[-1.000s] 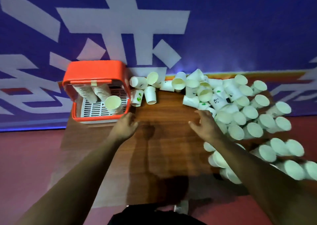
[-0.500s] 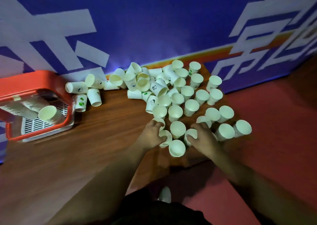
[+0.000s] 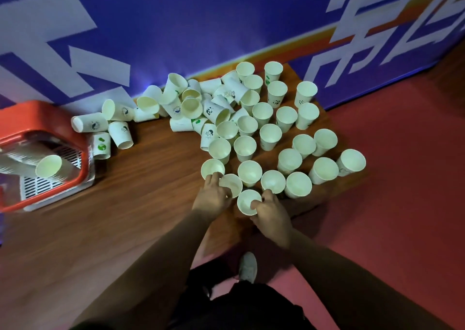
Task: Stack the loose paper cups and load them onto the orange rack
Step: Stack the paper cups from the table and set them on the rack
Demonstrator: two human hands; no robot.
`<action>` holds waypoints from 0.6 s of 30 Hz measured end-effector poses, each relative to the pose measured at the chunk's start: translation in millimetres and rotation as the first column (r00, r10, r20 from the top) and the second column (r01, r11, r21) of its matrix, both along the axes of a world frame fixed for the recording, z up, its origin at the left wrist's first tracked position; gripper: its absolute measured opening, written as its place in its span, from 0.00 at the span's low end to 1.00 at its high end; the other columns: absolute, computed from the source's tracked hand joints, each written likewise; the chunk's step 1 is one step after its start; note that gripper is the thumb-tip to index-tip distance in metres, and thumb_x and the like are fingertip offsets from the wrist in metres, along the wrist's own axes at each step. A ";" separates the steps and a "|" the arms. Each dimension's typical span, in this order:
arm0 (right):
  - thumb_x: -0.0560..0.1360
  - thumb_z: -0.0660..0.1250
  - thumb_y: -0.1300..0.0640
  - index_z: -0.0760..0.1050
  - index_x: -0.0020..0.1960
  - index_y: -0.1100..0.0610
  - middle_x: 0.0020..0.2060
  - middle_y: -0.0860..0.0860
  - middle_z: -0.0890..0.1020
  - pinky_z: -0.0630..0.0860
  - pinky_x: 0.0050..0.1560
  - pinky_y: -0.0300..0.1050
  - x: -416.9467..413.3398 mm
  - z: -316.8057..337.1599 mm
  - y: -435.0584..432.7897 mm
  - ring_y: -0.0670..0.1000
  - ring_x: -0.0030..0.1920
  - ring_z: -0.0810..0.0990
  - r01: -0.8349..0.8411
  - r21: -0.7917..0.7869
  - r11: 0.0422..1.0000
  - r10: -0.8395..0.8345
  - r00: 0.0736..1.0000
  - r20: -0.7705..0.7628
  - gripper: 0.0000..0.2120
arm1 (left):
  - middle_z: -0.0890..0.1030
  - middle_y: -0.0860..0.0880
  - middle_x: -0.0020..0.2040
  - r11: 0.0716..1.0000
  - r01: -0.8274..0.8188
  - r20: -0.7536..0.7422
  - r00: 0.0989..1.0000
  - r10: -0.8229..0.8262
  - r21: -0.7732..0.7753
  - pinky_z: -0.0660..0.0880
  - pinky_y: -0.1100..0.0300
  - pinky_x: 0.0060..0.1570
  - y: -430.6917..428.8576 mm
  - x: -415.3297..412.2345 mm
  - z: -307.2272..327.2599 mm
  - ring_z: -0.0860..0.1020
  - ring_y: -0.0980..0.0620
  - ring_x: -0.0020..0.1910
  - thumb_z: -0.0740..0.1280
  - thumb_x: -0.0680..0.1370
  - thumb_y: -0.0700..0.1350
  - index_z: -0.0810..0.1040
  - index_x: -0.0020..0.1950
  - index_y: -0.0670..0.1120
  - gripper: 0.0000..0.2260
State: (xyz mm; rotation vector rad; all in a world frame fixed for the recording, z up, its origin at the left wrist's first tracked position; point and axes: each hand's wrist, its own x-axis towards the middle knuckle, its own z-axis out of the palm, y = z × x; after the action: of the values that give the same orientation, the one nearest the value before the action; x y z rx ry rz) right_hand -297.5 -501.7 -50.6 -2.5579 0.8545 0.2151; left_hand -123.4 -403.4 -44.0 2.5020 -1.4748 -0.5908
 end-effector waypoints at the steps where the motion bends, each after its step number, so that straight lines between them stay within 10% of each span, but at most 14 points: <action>1: 0.72 0.68 0.52 0.80 0.48 0.57 0.51 0.56 0.71 0.76 0.52 0.50 -0.5 -2.7 -0.2 0.59 0.50 0.75 -0.005 -0.015 1.000 0.006 1.000 0.022 0.09 | 0.67 0.43 0.69 0.999 0.018 0.012 1.000 -0.018 -0.030 0.74 0.47 0.59 1.4 0.1 0.2 0.64 0.42 0.67 0.65 0.77 0.53 0.85 0.52 0.50 0.12; 12: 0.69 0.74 0.55 0.80 0.42 0.56 0.55 0.52 0.73 0.74 0.52 0.42 22.7 57.7 -34.4 0.51 0.55 0.76 0.006 0.145 0.989 -0.042 0.968 0.248 0.05 | 0.68 0.44 0.64 0.898 -0.243 -0.203 0.963 0.178 -0.367 0.62 0.58 0.66 37.7 29.9 30.8 0.66 0.47 0.64 0.67 0.78 0.45 0.82 0.53 0.47 0.07; 15: 0.69 0.75 0.57 0.78 0.38 0.54 0.58 0.50 0.72 0.69 0.53 0.39 52.7 83.6 -38.4 0.47 0.58 0.74 0.017 0.235 0.972 -0.089 0.949 0.301 0.06 | 0.69 0.46 0.64 0.775 -0.503 -0.460 0.831 0.313 -0.382 0.64 0.71 0.62 47.1 47.8 49.8 0.68 0.62 0.65 0.68 0.78 0.41 0.78 0.43 0.47 0.04; 18: 0.69 0.76 0.58 0.77 0.37 0.54 0.60 0.50 0.72 0.62 0.51 0.30 90.8 99.4 -32.3 0.44 0.59 0.72 0.013 0.302 0.953 -0.118 0.936 0.332 0.08 | 0.78 0.47 0.48 0.601 -0.724 -0.720 0.611 0.330 -0.339 0.74 0.58 0.55 64.5 74.7 62.8 0.77 0.50 0.51 0.66 0.80 0.39 0.75 0.44 0.41 0.05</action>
State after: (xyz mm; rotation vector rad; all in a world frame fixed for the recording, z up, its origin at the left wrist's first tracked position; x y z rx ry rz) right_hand -206.7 -534.0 48.7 -2.1919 0.7100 -0.1221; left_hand -48.7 -338.9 18.7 1.8204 -0.4425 -0.5705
